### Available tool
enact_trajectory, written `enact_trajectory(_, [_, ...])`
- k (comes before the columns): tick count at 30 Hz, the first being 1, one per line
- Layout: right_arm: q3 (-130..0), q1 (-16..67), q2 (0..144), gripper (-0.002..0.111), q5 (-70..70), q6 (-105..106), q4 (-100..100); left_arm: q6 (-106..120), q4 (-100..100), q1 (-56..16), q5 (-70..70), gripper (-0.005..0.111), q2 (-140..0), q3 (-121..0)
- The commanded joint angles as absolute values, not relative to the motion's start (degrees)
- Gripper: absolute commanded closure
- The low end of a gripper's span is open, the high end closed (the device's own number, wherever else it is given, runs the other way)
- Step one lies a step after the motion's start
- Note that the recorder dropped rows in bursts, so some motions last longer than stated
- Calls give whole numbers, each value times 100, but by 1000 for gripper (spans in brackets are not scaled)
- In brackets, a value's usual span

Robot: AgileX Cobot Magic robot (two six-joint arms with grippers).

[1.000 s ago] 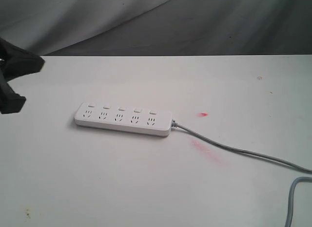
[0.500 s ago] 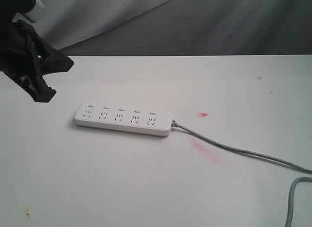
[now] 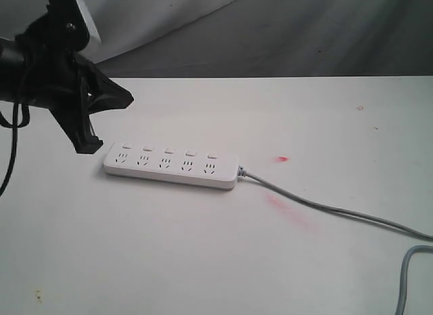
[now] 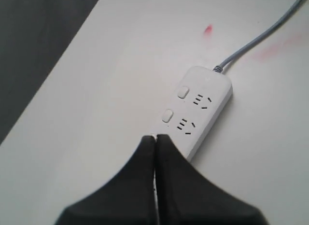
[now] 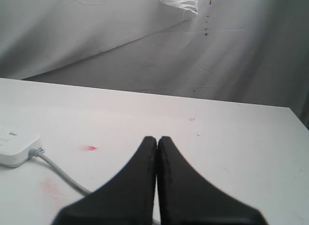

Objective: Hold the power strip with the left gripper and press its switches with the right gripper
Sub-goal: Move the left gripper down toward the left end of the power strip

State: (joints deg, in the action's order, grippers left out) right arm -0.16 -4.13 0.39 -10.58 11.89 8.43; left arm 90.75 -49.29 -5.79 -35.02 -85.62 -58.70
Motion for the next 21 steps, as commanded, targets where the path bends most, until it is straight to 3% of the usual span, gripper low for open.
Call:
enact_trajectory(1, [0, -452, 0, 108, -1055, 1156, 849, 9498, -5579, 41, -3907, 107, -9177, -6000])
enact_trajectory(9, [0, -452, 0, 108, -1055, 1156, 849, 10736, -5916, 1220, -5134, 107, -10580, -7039])
enact_trajectory(15, [0, -452, 0, 108, -1055, 1156, 849, 12000, -5344, 1257, -4216, 106, -11001, -7103])
enact_trajectory(21, [0, -452, 0, 108, -1055, 1156, 849, 12000, -5389, 1244, -4550, 106, -11281, -7103])
